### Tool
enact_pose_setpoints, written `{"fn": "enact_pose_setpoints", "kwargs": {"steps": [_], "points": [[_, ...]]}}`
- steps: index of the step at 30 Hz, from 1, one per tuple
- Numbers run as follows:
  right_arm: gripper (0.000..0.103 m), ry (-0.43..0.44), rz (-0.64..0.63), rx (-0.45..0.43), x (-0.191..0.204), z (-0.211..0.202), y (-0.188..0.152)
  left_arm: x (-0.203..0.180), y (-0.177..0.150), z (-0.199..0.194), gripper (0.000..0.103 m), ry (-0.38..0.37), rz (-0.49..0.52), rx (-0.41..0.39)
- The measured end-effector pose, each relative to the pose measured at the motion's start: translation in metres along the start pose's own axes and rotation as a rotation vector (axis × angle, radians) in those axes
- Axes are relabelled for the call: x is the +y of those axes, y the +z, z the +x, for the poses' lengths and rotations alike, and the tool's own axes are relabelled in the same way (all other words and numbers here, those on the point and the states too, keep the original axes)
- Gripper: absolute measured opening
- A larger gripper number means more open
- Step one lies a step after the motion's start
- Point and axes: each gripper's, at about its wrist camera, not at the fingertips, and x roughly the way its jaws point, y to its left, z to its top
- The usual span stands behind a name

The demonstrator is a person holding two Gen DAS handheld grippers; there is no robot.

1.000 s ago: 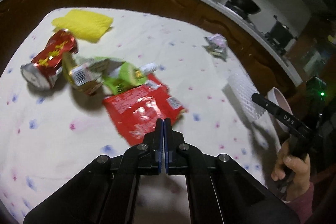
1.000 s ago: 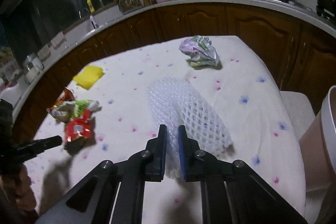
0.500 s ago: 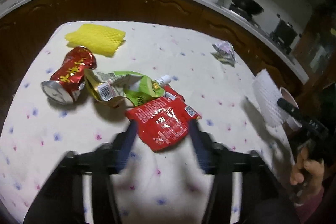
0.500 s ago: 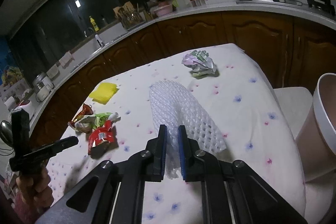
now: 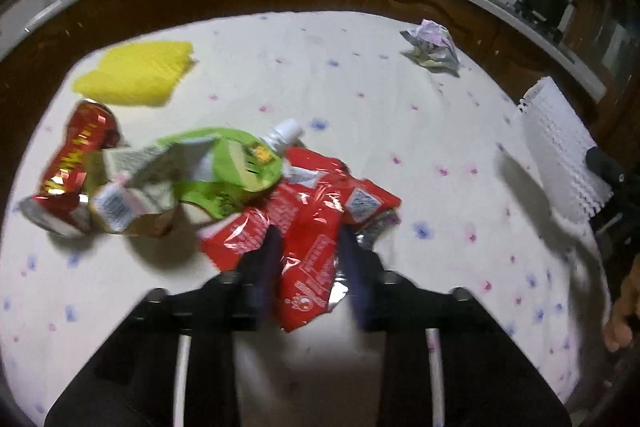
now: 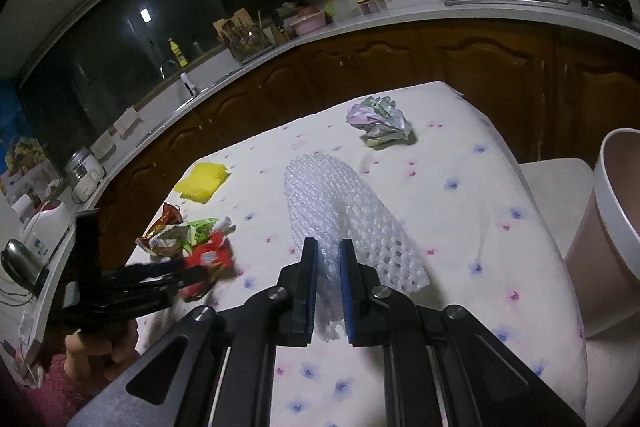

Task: Collect trash
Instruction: 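Grasp the red snack bag with the left tool while the right tool grasps a white foam net, then carry the red bag and foam net over the bin and open both tools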

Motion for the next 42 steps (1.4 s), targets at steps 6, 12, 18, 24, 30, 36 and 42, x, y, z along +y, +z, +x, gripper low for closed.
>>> {"fn": "enact_pose_setpoints", "kwargs": {"steps": [6,12,18,24,30,36,42], "points": [[0.011,-0.007,0.007,-0.012,-0.004,-0.006,-0.001,-0.004,-0.002,-0.007,0.001,-0.040,0.011,-0.011],[0.011,0.001,0.008,-0.033,-0.003,-0.015,-0.001,-0.006,0.000,-0.034,0.001,-0.079,-0.009,-0.070],[0.011,0.000,0.018,-0.064,-0.008,-0.031,0.000,-0.026,0.007,-0.062,0.001,-0.152,0.008,-0.125],[0.011,-0.023,0.040,-0.094,-0.020,-0.050,-0.001,-0.059,0.015,-0.068,0.001,-0.214,0.052,-0.142],[0.011,-0.063,0.074,-0.125,-0.043,-0.074,-0.004,-0.102,0.023,-0.063,0.001,-0.272,0.102,-0.134],[0.011,-0.117,0.115,-0.162,-0.072,-0.102,-0.007,-0.148,0.032,-0.059,0.001,-0.328,0.154,-0.132],[0.011,-0.171,0.167,-0.201,-0.104,-0.128,-0.009,-0.198,0.042,-0.060,0.001,-0.385,0.222,-0.137]]}}
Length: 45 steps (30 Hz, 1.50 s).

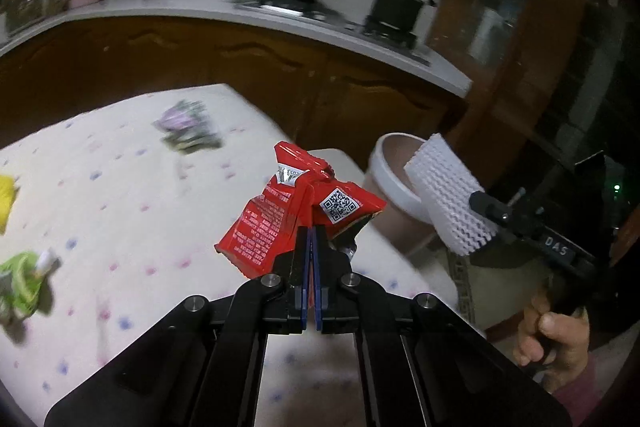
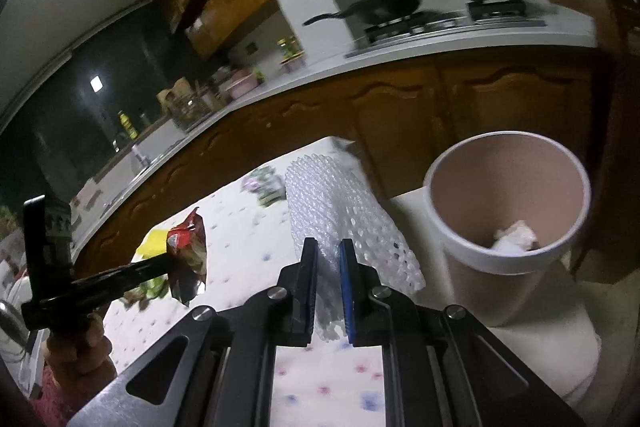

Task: Collect trash
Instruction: 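Carry the red bag and foam net over the bin and open both tools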

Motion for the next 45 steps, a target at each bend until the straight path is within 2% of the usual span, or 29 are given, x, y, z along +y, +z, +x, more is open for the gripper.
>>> {"fn": "enact_pose_setpoints", "kwargs": {"steps": [14,24,32,40,43,45], "points": [[0.011,-0.115,0.099,-0.081,-0.077,-0.031,0.018,-0.089,0.046,0.058,0.001,-0.141,0.104,0.008],[0.011,-0.159,0.165,-0.107,-0.125,-0.022,0.036,-0.122,0.076,0.125,0.001,-0.210,0.089,0.055],[0.011,-0.172,0.199,-0.094,-0.151,0.002,0.047,-0.138,0.089,0.183,0.001,-0.205,0.086,0.085],[0.011,-0.187,0.230,-0.054,-0.169,0.022,0.041,-0.145,0.076,0.225,0.004,-0.209,0.094,0.165],[0.016,-0.180,0.251,-0.049,-0.175,0.024,0.038,-0.144,0.072,0.234,0.009,-0.198,0.086,0.191],[0.025,-0.175,0.270,-0.050,-0.178,0.024,0.037,-0.141,0.068,0.234,0.015,-0.201,0.079,0.202]]}}
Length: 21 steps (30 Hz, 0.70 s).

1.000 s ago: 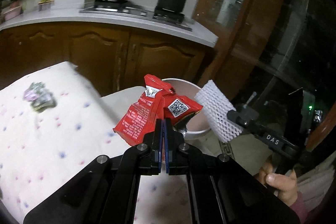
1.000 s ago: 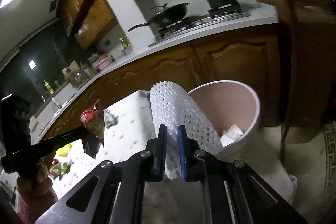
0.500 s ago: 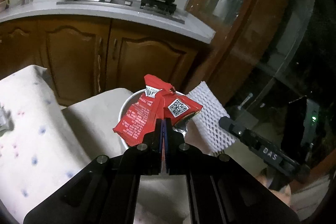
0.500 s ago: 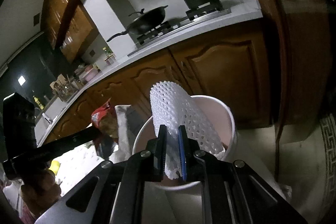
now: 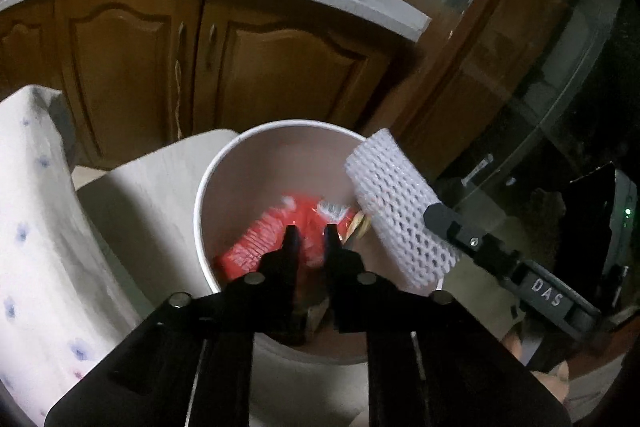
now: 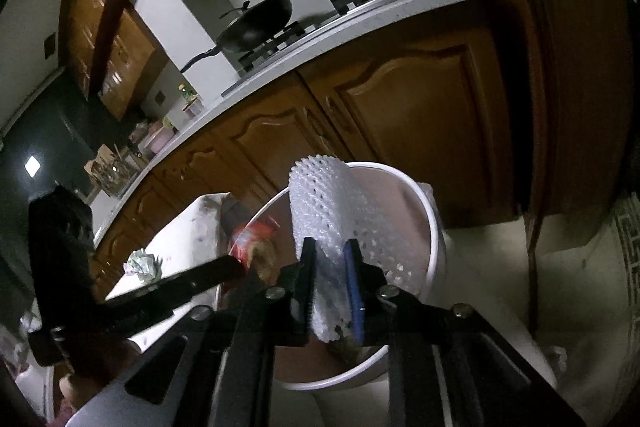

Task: Collect trash
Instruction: 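Carry the red bag and foam net over the bin and open both tools, then move both open tools back over the table of trash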

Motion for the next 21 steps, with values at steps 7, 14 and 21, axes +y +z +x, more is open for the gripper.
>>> {"fn": "enact_pose_setpoints", "kwargs": {"steps": [7,14,21], "points": [[0.043,-0.001,0.012,-0.014,-0.001,-0.006,-0.002,0.008,-0.006,-0.010,0.034,0.002,-0.032,-0.010],[0.062,0.019,0.013,-0.040,0.007,-0.019,-0.004,0.021,-0.020,-0.046,0.059,0.037,-0.066,-0.085],[0.077,0.053,0.010,-0.057,0.024,-0.032,-0.015,0.043,-0.049,-0.087,0.059,0.092,-0.099,-0.129]]}}
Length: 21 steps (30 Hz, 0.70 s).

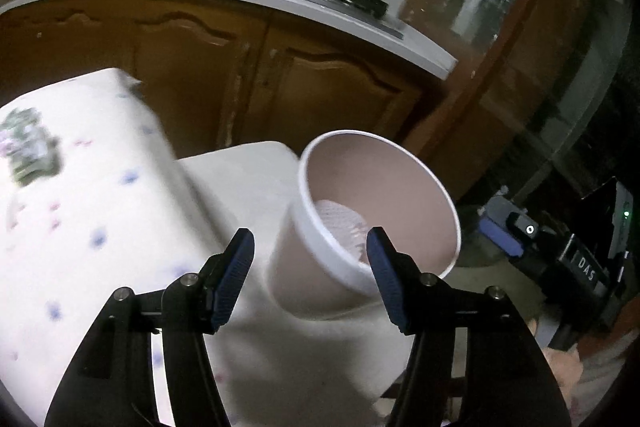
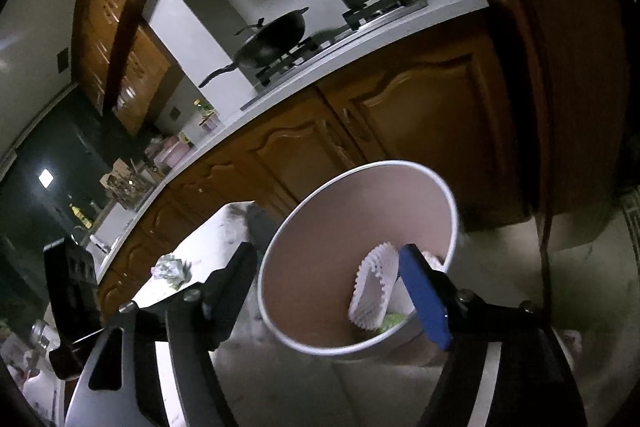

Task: Collect trash
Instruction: 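Move both open tools back over the table of trash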

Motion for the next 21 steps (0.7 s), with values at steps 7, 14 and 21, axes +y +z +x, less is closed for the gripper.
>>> {"fn": "enact_pose_setpoints", "kwargs": {"steps": [7,14,21], "points": [[0.078,0.043,-0.032,0.021,0.031,-0.003,-0.015,0.032,-0.024,-0.045,0.060,0.058,-0.052,-0.037],[0.087,0.111,-0.074,0.078,0.073,0.005,-0.037,0.060,-0.056,-0.094,0.064,0.125,-0.071,-0.066],[0.089,0.169,-0.138,0.133,0.115,0.014,-0.062,0.088,-0.084,-0.134,0.065,0.200,-0.083,-0.084]]}}
